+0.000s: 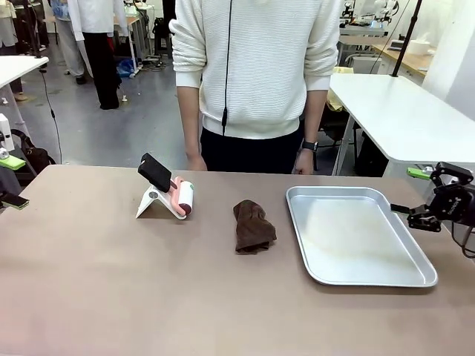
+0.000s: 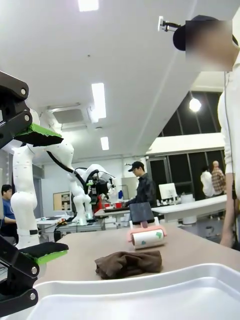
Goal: Clean the surface of the table.
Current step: Return the Lint Roller and towel to their original positions.
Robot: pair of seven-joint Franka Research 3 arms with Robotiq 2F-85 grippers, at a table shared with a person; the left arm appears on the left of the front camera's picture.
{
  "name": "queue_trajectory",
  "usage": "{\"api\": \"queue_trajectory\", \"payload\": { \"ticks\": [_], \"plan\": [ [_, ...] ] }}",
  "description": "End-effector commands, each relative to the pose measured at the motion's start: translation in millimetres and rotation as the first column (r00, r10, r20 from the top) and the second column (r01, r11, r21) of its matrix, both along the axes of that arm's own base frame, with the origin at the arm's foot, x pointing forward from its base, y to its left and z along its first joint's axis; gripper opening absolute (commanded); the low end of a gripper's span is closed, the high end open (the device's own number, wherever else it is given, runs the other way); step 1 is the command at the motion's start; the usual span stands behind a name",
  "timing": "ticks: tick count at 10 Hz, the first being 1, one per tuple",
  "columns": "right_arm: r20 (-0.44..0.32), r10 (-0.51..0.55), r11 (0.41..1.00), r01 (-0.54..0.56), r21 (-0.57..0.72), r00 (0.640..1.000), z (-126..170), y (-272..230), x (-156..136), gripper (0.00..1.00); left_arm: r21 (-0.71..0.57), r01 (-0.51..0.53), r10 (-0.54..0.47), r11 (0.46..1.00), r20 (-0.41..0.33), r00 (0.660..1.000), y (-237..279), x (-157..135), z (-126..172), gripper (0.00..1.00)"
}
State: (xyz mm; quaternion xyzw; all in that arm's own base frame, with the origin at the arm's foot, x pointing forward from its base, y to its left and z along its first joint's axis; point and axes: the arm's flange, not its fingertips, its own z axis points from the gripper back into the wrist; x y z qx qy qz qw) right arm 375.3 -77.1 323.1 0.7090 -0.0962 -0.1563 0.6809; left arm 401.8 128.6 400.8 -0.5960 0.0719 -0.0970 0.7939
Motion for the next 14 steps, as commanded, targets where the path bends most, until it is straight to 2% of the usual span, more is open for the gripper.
{"api": "queue_trajectory", "payload": {
  "ticks": [1,14],
  "plan": [
    [0.004,0.007,1.000,-0.007,-0.015,1.000,6.7,0.9,-0.2,1.00,-0.016,0.002,-0.002,1.000,0.004,1.000,-0.1,0.1,4.4,1.00],
    [0.004,0.007,1.000,-0.007,-0.015,1.000,6.7,0.9,-0.2,1.00,-0.016,0.002,-0.002,1.000,0.004,1.000,-0.1,0.1,4.4,1.00]
  ]
}}
